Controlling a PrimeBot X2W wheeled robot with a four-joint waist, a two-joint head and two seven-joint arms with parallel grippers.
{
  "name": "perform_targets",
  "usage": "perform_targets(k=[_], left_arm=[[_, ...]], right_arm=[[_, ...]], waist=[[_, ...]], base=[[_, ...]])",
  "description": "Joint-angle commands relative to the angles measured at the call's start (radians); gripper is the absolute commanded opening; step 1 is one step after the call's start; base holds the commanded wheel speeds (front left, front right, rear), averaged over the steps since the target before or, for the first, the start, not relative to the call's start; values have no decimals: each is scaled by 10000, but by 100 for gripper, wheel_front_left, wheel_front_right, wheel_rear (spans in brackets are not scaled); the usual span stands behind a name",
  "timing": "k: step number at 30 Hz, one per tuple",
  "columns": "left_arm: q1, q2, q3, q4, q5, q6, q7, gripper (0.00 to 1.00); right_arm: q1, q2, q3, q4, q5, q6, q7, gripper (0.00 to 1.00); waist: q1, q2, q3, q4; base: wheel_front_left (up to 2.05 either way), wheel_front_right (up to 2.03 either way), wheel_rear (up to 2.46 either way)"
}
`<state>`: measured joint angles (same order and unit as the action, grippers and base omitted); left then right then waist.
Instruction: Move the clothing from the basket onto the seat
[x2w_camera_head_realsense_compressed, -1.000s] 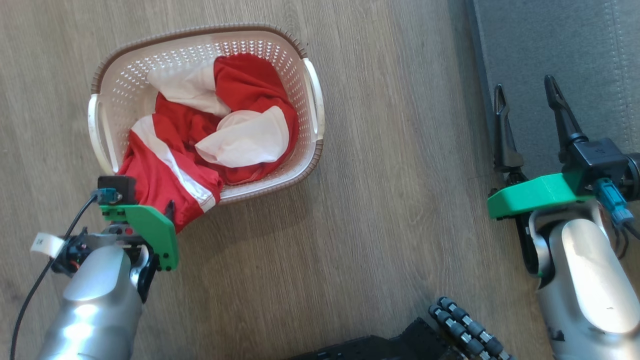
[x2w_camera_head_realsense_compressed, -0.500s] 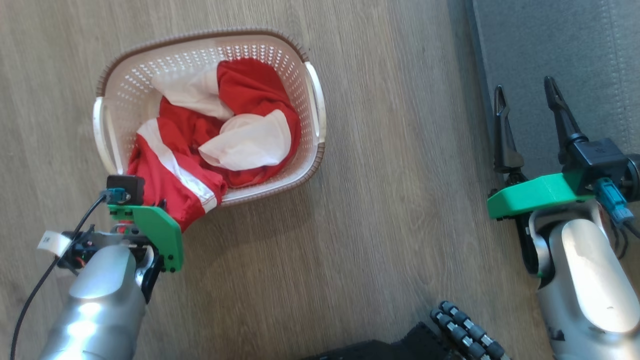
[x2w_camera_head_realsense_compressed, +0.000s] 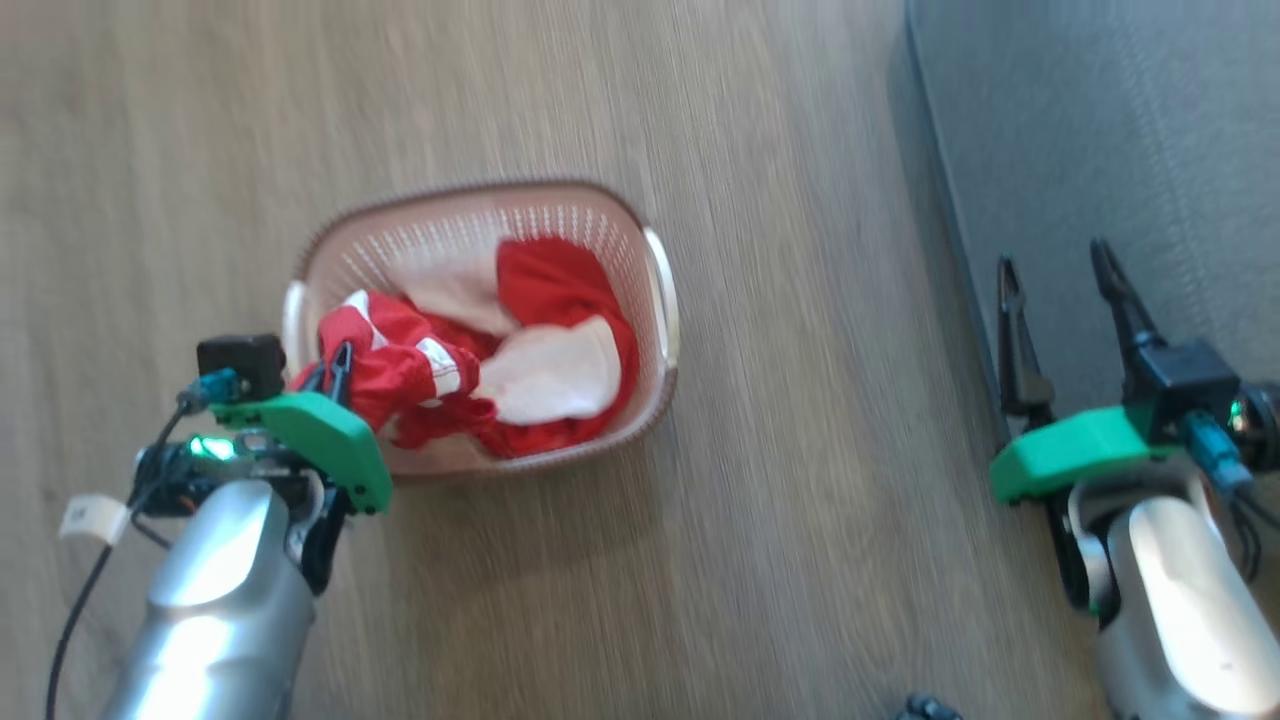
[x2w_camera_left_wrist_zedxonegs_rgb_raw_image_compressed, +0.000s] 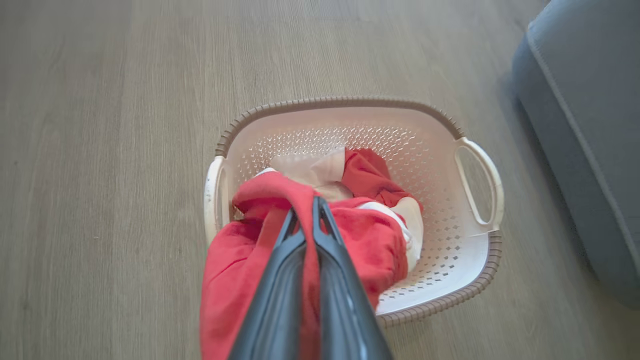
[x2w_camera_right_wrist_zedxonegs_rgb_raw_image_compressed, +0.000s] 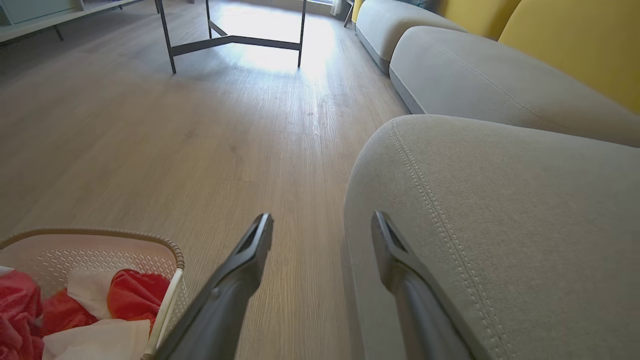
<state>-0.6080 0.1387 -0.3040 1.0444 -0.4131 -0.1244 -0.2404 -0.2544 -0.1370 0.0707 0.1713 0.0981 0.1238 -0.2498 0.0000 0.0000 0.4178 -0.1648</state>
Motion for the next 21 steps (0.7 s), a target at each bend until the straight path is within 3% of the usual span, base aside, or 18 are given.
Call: perform_targets(k=[1, 7, 12, 21], left_arm=[[216, 259, 273, -283, -94, -60, -165, 0], [1105, 585, 704, -2230, -459, -56, -208, 0], [2225, 713, 1309, -4534, -274, 256, -211, 0], [3761, 855, 1495, -7095, -99, 685, -67, 0]], right_arm=[[209, -166, 151, -226, 86, 69, -120, 100], [850, -400, 176, 8, 115, 69, -120, 100], [1320, -537, 210, 125, 171, 69, -120, 100], [1786, -727, 281, 164, 222, 69, -120, 100]], waist=[[0, 0, -900, 290], [0, 0, -2504, 594], [0, 0, -3571, 765], [0, 0, -4297, 898]], base=[[0, 0, 0], [0, 0, 0], [0, 0, 0], [0, 0, 0]])
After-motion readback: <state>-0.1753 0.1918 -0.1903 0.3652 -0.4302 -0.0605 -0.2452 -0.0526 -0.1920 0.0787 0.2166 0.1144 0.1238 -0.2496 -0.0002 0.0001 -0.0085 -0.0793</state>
